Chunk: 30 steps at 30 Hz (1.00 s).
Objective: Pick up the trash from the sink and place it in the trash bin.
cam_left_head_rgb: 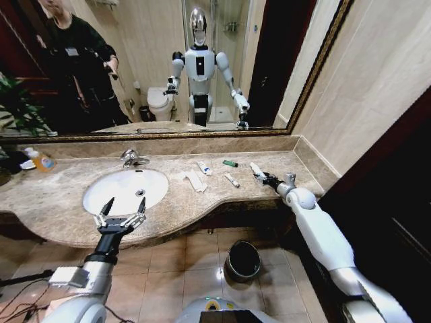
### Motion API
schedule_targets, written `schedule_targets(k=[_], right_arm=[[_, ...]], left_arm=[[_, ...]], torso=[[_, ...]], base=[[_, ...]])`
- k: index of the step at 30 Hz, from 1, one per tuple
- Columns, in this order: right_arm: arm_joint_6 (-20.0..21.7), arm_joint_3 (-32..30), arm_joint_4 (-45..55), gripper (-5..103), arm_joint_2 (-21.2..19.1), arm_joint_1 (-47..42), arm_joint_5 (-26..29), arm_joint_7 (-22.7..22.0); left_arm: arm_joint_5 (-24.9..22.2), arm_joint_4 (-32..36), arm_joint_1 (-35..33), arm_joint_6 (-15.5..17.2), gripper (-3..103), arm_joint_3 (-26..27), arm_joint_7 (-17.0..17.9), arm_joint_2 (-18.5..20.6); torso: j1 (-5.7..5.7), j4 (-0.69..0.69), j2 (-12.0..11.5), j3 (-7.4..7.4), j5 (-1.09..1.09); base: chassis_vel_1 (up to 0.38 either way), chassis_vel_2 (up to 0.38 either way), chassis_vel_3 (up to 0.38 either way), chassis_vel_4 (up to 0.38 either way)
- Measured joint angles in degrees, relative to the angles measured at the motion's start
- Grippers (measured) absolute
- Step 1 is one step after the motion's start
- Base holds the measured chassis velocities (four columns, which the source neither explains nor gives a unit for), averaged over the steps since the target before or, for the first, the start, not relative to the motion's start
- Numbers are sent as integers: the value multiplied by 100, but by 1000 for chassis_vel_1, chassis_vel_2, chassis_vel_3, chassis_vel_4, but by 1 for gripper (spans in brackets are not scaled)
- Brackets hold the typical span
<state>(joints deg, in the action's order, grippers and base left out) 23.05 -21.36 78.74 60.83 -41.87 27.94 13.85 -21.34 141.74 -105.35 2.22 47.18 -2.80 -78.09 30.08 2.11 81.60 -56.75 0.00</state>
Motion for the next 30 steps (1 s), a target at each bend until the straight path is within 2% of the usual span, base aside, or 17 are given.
schedule_targets(k=[1,4,5,8,18,25,30], right_arm=[[-3,2,8,41,1,-13,0,-5],[-10,3,21,37,4,-24,0,-28],[-11,4,34,30,5,-26,4,-69],[-11,0,77,24,3,-35,25,-109],[0,-133,546,24,-53,-268,197,-379],[37,-551,1538,24,-264,-1106,369,-582],[35,-1049,2471,24,-477,-2039,581,-697]], left_arm=[[0,0,0,0,100,0,0,0],[0,0,0,0,100,0,0,0],[0,0,0,0,100,0,0,0],[0,0,0,0,100,0,0,0],[0,0,0,0,100,0,0,0],[0,0,0,0,100,0,0,0],[0,0,0,0,100,0,-1,1]], torso=[[0,0,0,0,0],[0,0,0,0,0],[0,0,0,0,0],[0,0,0,0,0],[0,0,0,0,0],[0,0,0,0,2],[0,-1,0,0,0]], base=[[0,0,0,0],[0,0,0,0],[0,0,0,0],[0,0,0,0],[0,0,0,0],[0,0,0,0],[0,0,0,0]])
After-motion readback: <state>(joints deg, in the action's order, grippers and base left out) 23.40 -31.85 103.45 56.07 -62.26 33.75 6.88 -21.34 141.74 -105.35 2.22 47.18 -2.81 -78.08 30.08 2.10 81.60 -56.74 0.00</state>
